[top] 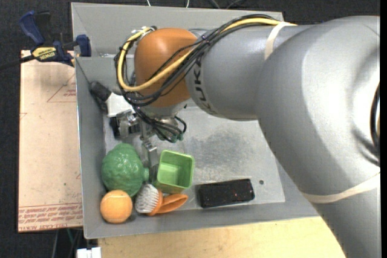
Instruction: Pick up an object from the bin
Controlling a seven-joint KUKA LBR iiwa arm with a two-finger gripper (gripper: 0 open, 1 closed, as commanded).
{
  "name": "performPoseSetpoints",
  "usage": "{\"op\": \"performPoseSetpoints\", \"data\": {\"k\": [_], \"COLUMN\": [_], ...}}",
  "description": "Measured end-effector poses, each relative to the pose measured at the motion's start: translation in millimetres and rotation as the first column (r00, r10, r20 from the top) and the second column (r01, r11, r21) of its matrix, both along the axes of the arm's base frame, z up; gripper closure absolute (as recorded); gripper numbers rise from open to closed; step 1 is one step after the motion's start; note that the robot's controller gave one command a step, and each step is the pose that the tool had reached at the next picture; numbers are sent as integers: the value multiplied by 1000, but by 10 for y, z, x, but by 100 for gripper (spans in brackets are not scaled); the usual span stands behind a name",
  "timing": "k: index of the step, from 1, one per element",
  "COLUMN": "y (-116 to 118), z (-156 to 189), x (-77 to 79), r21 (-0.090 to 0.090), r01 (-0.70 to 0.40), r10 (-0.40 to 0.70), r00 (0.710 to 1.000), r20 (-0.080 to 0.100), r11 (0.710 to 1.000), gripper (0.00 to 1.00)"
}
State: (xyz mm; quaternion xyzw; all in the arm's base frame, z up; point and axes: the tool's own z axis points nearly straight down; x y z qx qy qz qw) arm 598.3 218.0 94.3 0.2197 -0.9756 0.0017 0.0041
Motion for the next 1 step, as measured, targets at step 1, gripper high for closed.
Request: {"op": "performPoseSetpoints", "data": {"k": [1], "y": [-267], "z": [137], "x": [48], "r21": [2], "r01": [-75], "r10": [75], "r00": [997], "r20": [12], "r11": [997], "gripper": [0]}}
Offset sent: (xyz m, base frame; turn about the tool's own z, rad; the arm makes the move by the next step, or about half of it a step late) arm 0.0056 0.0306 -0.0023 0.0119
